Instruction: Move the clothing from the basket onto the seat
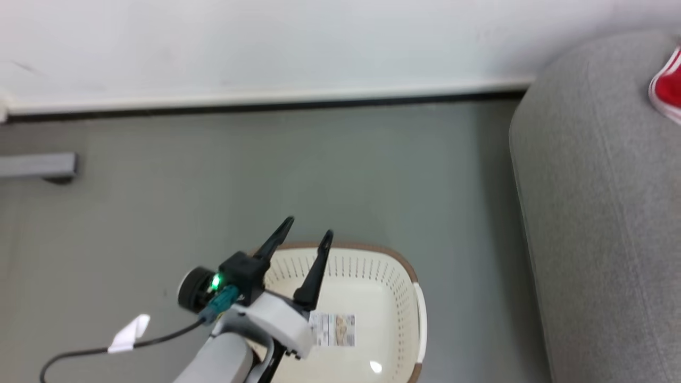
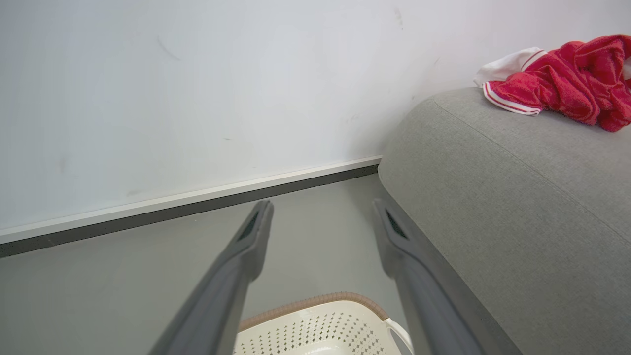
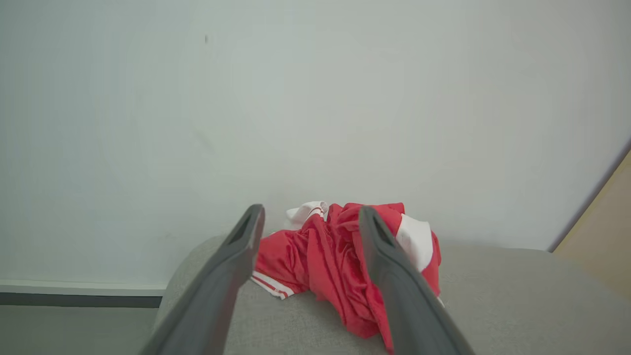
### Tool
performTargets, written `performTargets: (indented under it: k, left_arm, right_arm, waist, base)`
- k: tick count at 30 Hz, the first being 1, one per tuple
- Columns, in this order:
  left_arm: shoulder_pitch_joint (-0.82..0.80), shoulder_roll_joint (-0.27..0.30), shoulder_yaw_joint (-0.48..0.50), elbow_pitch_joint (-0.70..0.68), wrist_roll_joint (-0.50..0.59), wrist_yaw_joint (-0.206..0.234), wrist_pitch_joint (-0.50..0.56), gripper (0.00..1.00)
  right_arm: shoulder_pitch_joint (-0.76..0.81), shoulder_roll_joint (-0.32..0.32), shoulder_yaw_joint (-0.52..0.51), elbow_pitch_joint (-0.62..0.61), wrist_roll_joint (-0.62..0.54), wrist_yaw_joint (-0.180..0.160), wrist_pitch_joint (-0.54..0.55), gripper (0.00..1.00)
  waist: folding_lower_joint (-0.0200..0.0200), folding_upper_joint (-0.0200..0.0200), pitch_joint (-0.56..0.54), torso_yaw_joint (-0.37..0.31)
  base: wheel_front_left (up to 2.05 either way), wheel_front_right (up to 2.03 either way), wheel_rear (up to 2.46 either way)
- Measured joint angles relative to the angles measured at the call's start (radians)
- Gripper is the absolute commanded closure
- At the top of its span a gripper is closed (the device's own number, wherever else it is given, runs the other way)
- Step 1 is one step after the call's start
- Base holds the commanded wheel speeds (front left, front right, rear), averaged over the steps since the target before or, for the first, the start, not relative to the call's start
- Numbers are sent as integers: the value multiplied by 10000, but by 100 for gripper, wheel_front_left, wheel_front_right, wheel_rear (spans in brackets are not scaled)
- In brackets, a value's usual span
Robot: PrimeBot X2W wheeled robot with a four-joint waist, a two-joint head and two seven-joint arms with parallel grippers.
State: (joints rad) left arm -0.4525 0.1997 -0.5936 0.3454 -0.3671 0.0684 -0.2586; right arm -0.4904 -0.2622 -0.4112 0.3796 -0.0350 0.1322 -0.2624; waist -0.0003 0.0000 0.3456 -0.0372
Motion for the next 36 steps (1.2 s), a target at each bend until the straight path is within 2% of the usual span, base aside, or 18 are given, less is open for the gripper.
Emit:
performTargets:
  k: [9,18,25,36]
  left_arm:
    - [1286,-48,936,-255,-178,115,-56,0]
    - [2557,-293,2174,-629,-138,104,-56,0]
    - [3651,-313,3160,-514,4,-8,-56,0]
    - [4117,-639,4335,-257,711,-686,-56,0]
  right_arm:
    - [2301,1243,1028,-1586,280,0,0,0]
    - [3844,1990,1756,-1653,506,0,0,0]
    - [4729,2100,2245,-1670,754,0,0,0]
    - [5552,2128,3321,-1436,1509,0,0,0]
  waist:
    - [-1,0,-1738,552]
    - [0,0,-2806,1205]
    - [1,0,-3453,1345]
    - [2,0,-3716,1178]
  base:
    - [0,0,0]
    - [0,0,0]
    - [0,0,0]
    - [0,0,0]
